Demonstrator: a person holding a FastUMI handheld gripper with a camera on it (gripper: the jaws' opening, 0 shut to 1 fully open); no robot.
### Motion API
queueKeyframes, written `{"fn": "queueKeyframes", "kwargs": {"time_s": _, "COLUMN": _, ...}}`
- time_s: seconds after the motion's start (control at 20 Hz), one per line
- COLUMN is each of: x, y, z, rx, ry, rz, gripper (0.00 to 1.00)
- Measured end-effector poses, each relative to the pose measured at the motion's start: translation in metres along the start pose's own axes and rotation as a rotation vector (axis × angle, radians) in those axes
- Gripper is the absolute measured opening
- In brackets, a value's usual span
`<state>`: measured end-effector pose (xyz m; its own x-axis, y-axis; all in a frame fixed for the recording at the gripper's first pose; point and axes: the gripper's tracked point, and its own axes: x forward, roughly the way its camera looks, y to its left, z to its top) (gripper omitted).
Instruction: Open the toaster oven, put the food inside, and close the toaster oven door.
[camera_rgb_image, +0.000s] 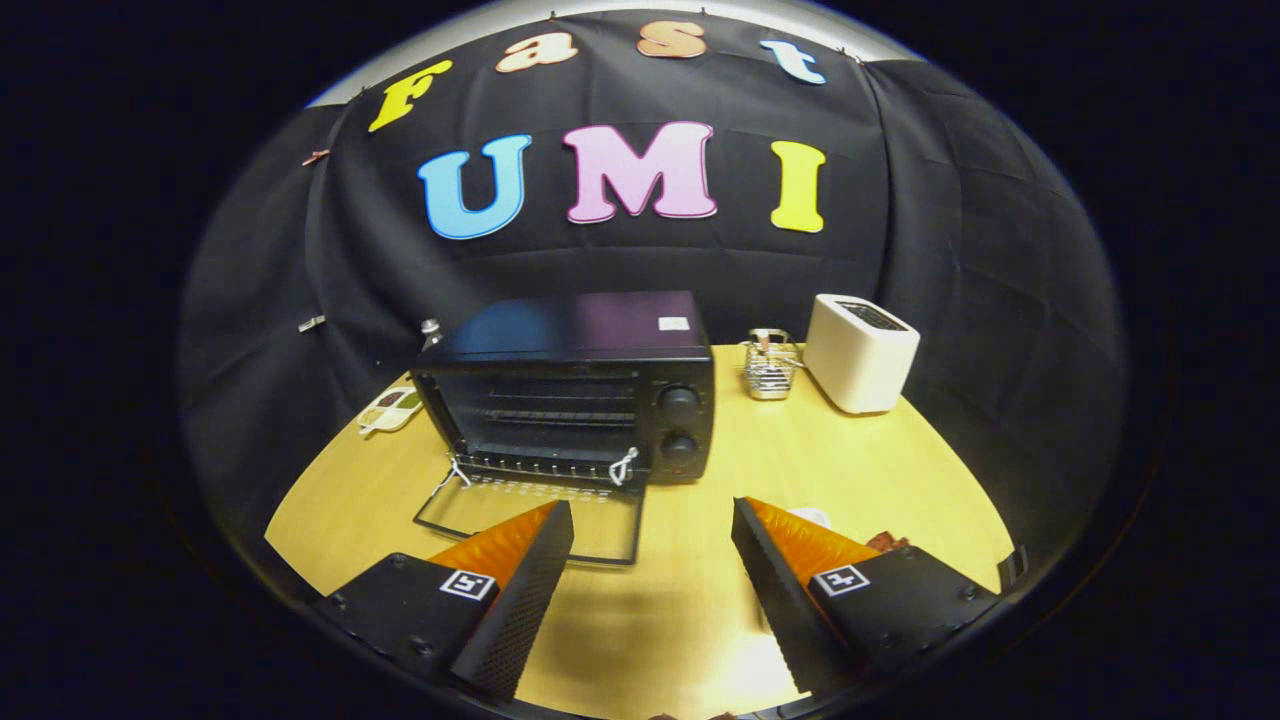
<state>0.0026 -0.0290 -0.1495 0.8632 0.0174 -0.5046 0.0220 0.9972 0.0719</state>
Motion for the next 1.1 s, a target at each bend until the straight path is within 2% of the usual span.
{"fn": "queueKeyframes", "kwargs": {"time_s": 0.15, "x": -0.001, "y": -0.047, "z": 0.003, "rx": 0.025, "ry": 0.013, "rz": -0.025, "gripper": 0.99}}
{"fn": "queueKeyframes", "kwargs": {"time_s": 0.35, "x": 0.006, "y": -0.104, "z": -0.008, "rx": 0.068, "ry": 0.096, "rz": -0.01, "gripper": 0.99}}
{"fn": "queueKeyframes", "kwargs": {"time_s": 0.65, "x": 0.027, "y": -0.17, "z": -0.044, "rx": 0.159, "ry": 0.243, "rz": 0.057, "gripper": 0.99}}
{"fn": "queueKeyframes", "kwargs": {"time_s": 0.85, "x": 0.039, "y": -0.186, "z": -0.078, "rx": 0.24, "ry": 0.383, "rz": 0.153, "gripper": 0.98}}
{"fn": "queueKeyframes", "kwargs": {"time_s": 0.95, "x": 0.042, "y": -0.183, "z": -0.093, "rx": 0.281, "ry": 0.454, "rz": 0.205, "gripper": 0.95}}
{"fn": "queueKeyframes", "kwargs": {"time_s": 1.0, "x": 0.047, "y": -0.181, "z": -0.096, "rx": 0.304, "ry": 0.477, "rz": 0.231, "gripper": 0.85}}
{"fn": "queueKeyframes", "kwargs": {"time_s": 1.1, "x": 0.05, "y": -0.174, "z": -0.103, "rx": 0.331, "ry": 0.527, "rz": 0.277, "gripper": 0.75}}
